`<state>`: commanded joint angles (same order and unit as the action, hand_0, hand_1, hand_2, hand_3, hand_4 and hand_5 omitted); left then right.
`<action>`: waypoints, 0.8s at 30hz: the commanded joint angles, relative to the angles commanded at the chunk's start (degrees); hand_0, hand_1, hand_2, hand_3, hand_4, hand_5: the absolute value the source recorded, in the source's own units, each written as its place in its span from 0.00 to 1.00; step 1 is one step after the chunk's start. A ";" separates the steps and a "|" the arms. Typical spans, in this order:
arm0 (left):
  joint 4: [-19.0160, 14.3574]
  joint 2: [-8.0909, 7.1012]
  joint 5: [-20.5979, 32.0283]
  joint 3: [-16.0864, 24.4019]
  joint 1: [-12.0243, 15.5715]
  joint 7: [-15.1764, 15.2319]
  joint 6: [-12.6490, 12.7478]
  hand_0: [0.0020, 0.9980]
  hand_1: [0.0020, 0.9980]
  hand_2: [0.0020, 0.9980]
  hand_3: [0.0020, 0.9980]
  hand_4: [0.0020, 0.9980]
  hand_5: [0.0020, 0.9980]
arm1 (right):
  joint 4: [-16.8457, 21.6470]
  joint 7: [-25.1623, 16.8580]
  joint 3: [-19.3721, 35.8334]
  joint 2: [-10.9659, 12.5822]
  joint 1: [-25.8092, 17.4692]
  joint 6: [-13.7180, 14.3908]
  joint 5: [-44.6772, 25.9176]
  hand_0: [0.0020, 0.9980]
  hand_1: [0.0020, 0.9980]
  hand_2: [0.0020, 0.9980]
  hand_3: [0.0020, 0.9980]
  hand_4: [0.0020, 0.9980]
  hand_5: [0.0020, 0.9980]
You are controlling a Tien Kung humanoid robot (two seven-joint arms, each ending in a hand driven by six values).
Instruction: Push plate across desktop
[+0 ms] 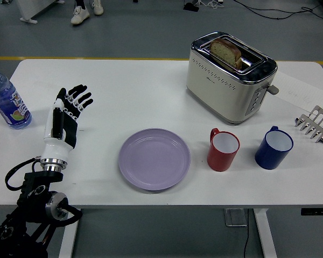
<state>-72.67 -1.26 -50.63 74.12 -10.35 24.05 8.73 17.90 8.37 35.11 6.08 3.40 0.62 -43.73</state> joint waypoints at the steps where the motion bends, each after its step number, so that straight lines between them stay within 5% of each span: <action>1: -0.02 0.07 -0.01 0.31 0.25 0.02 0.07 0.71 0.75 0.76 0.65 0.54 0.92 | -0.06 -0.04 1.60 -0.11 0.31 1.19 1.71 0.65 0.67 0.81 0.83 0.62 0.65; 7: -0.11 -0.15 -0.19 1.18 0.86 0.17 0.39 0.71 0.75 0.76 0.65 0.54 0.92 | 0.22 -1.69 4.76 -0.10 0.90 4.79 8.99 0.58 0.62 0.75 0.75 0.60 0.65; 15: -0.55 -0.24 -1.06 1.36 0.70 0.35 0.57 0.72 0.75 0.76 0.65 0.54 0.92 | 0.78 1.58 5.16 0.31 0.25 5.09 10.08 0.59 0.61 0.73 0.71 0.59 0.64; 16: -0.65 -0.32 -1.19 1.25 0.57 0.39 0.54 0.72 0.75 0.76 0.65 0.54 0.92 | 0.82 2.24 5.05 0.32 0.20 4.80 9.61 0.62 0.65 0.79 0.81 0.61 0.67; 20: -1.63 -0.89 -2.19 1.38 0.70 0.56 0.26 0.72 0.75 0.76 0.65 0.54 0.92 | 0.94 4.39 3.21 0.44 -0.36 3.08 6.92 0.62 0.65 0.79 0.81 0.61 0.67; 24: -1.76 -1.62 -2.26 2.18 1.19 0.56 -0.09 0.73 0.76 0.77 0.65 0.54 0.92 | 1.48 2.45 0.81 0.45 -0.68 4.43 5.12 0.60 0.65 0.81 0.84 0.63 0.70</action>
<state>-74.43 -2.88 -52.89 76.30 -9.17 24.61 8.64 19.39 10.82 35.92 6.53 2.72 5.05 -38.60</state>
